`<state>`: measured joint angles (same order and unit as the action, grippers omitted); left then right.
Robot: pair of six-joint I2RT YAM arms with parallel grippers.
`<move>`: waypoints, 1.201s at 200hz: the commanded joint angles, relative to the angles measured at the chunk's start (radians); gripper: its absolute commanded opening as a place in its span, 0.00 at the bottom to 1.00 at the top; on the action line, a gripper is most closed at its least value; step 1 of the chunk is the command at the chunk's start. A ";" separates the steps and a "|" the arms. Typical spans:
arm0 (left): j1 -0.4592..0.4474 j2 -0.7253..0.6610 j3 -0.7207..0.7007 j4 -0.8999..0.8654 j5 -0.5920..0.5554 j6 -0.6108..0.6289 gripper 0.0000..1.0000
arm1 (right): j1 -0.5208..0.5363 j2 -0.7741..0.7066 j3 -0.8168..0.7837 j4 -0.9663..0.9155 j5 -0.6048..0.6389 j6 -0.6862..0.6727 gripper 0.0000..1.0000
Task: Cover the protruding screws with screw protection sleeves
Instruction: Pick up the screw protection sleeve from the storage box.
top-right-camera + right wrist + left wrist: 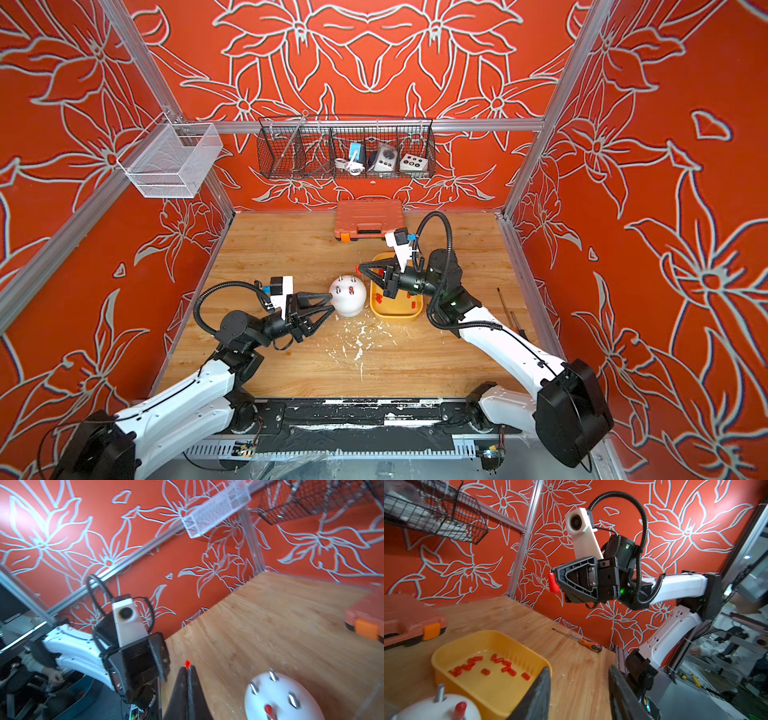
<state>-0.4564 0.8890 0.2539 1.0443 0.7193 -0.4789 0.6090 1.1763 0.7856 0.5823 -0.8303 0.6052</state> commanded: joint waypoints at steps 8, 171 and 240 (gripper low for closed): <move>0.002 0.033 0.072 0.196 0.128 -0.051 0.44 | 0.049 -0.020 -0.017 0.184 -0.095 0.050 0.00; -0.065 0.053 0.149 0.128 0.098 0.115 0.42 | 0.187 0.008 -0.008 0.198 -0.076 0.014 0.00; -0.068 0.034 0.139 0.096 0.075 0.148 0.22 | 0.207 0.004 -0.008 0.161 -0.071 -0.016 0.00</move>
<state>-0.5186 0.9394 0.3740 1.1355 0.8017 -0.3534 0.8074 1.1866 0.7757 0.7345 -0.8955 0.6079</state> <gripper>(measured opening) 0.278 0.042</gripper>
